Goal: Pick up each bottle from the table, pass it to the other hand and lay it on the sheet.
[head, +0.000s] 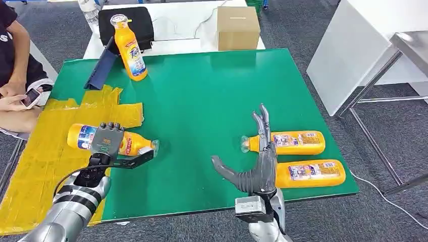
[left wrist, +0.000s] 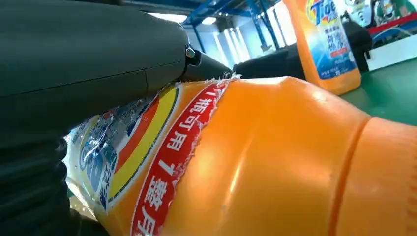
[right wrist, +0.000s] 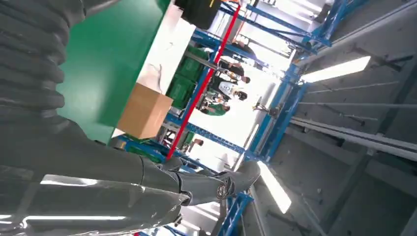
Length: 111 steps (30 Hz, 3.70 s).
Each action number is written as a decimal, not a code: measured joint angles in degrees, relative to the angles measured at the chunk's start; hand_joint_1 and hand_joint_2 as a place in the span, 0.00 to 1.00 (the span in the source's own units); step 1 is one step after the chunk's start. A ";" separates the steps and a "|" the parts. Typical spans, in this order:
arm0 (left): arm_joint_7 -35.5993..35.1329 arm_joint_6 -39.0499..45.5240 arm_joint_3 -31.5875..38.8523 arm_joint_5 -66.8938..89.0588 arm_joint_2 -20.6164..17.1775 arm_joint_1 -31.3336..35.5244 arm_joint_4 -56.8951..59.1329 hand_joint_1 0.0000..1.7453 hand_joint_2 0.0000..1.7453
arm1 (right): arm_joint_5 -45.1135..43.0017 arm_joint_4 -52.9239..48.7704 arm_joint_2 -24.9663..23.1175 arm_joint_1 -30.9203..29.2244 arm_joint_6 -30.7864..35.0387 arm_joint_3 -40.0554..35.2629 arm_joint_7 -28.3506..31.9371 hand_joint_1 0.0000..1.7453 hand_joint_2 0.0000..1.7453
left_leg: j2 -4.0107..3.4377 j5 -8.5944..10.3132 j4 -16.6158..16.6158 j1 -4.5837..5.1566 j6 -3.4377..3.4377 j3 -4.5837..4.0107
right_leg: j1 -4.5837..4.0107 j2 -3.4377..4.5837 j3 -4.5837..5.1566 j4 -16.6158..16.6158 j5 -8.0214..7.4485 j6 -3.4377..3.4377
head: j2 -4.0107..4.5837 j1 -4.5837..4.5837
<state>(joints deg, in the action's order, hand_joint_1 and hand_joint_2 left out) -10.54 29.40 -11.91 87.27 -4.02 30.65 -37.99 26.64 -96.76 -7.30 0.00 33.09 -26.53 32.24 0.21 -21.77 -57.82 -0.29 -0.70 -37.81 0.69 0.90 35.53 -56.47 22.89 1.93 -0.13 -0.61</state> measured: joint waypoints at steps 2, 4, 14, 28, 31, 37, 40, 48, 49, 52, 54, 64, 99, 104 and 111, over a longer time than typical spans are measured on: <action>-0.32 -0.09 0.44 -0.74 0.02 0.13 0.42 1.00 1.00 | 0.59 0.00 0.00 0.00 -0.15 0.00 -0.35 0.00 1.00 | -0.01 0.00 0.00 0.00 0.00 0.00 | 0.00 0.00 0.01 0.00 0.00 0.00 | 0.00 0.00; -0.96 -0.26 1.09 -1.68 0.11 0.44 1.12 1.00 1.00 | 0.98 0.00 -0.02 -0.01 -0.22 0.00 -0.59 0.00 1.00 | -0.01 0.00 0.00 0.00 0.00 0.00 | 0.00 0.00 0.01 0.00 0.00 0.00 | 0.00 0.00; -2.14 0.90 4.74 -3.45 0.31 1.50 4.52 0.00 1.00 | 2.69 0.20 -0.09 -0.05 -1.16 0.02 -2.27 0.00 1.00 | 0.00 0.00 0.00 0.00 0.00 0.01 | 0.00 0.00 -0.02 0.00 0.00 0.00 | 0.00 0.00; 1.65 6.91 8.15 -6.15 1.18 -0.03 4.70 0.00 1.00 | 2.91 1.31 -0.22 -0.07 -1.01 0.02 -2.67 0.00 1.00 | 0.01 0.00 0.00 0.00 0.00 0.00 | 0.00 0.00 -0.01 0.00 0.00 0.00 | 0.00 0.00; 11.40 10.21 9.58 -14.68 2.03 -2.05 1.37 0.00 1.00 | 2.84 1.44 -0.22 -0.05 -0.33 0.02 -2.67 0.00 1.00 | 0.01 -0.01 0.00 0.00 0.00 0.00 | 0.01 0.00 0.00 0.01 0.00 0.00 | 0.00 0.00; 14.97 10.65 11.41 -17.77 3.56 -4.72 -4.70 0.00 1.00 | 2.82 1.49 -0.22 -0.04 0.04 0.17 -2.60 0.00 1.00 | 0.01 -0.01 0.00 0.00 0.00 -0.01 | 0.01 -0.01 -0.01 0.01 0.01 0.00 | 0.00 0.00; 15.02 10.64 11.69 -17.86 3.87 -5.19 -5.90 0.00 1.00 | 2.82 1.49 -0.22 -0.03 0.04 0.22 -2.60 0.00 1.00 | 0.01 -0.01 0.00 0.00 0.00 0.00 | 0.01 -0.01 -0.01 0.01 0.00 0.00 | 0.00 0.00; 17.34 10.65 12.32 -19.94 4.24 -6.04 -7.90 0.00 1.00 | 2.82 1.49 -0.22 -0.03 0.30 0.33 -2.58 0.00 1.00 | 0.00 0.00 0.00 0.00 0.00 0.00 | 0.00 -0.01 -0.01 0.00 0.00 0.00 | 0.00 0.00; 20.02 10.65 12.74 -22.34 4.57 -6.71 -9.45 0.00 1.00 | 2.84 1.51 -0.22 -0.01 0.63 0.37 -2.58 0.00 1.00 | 0.00 0.00 0.00 0.00 0.00 0.00 | 0.00 -0.01 0.00 0.00 0.00 0.00 | 0.00 -0.02; 27.73 9.30 12.74 -35.07 5.77 -9.23 -16.07 0.00 1.00 | 2.86 1.62 -0.22 0.24 1.75 0.63 -2.47 0.00 1.00 | 0.02 -0.01 0.00 0.01 0.00 -0.01 | 0.03 -0.01 0.00 0.01 0.01 0.00 | 0.00 0.02; 32.46 5.03 11.72 -47.03 6.27 -11.71 -22.12 0.00 1.00 | 3.68 1.64 -0.15 0.61 2.62 0.76 -2.40 0.00 1.00 | 0.00 -0.03 0.00 0.03 -0.01 -0.03 | 0.04 0.00 0.01 0.01 0.01 0.00 | 0.00 -0.02; 40.52 -16.64 7.58 -80.90 7.37 -23.55 -50.60 0.00 1.00 | 40.83 5.91 7.28 -2.16 -6.33 5.05 -25.93 0.00 1.00 | 0.02 -0.07 0.00 0.05 -0.06 -0.03 | 0.06 0.00 0.00 0.05 0.02 0.04 | 0.00 -0.07; 41.42 -21.40 7.82 -88.83 10.10 -26.07 -51.93 0.00 1.00 | 37.81 35.01 25.84 -17.02 -17.33 13.35 -27.28 0.00 1.00 | 0.22 0.13 -0.03 0.14 -0.28 -0.13 | 0.13 -0.13 -0.03 0.04 -0.14 0.24 | 0.00 -0.04; 41.40 -21.40 7.82 -88.91 10.12 -26.06 -51.56 0.00 1.00 | 38.12 36.41 26.01 -17.27 -17.35 13.35 -27.41 0.00 1.00 | 0.21 0.13 -0.02 0.13 -0.28 -0.13 | 0.12 -0.12 -0.02 0.04 -0.14 0.24 | 0.00 -0.02; 41.20 -22.23 7.78 -89.85 10.14 -25.86 -50.51 0.00 1.00 | 38.77 41.00 26.66 -20.31 -20.08 13.16 -27.80 0.00 1.00 | 0.21 0.14 -0.03 0.14 -0.29 -0.13 | 0.13 -0.12 -0.03 0.04 -0.15 0.25 | 0.00 -0.04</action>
<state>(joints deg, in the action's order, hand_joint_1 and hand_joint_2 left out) 30.67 7.17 -4.13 -2.58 6.12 4.78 -88.50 65.42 -55.76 19.36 -20.31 13.01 -13.38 4.44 0.42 -21.63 -57.85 -0.15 -0.99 -37.94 0.81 0.78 35.50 -56.43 22.74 2.18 -0.13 -0.66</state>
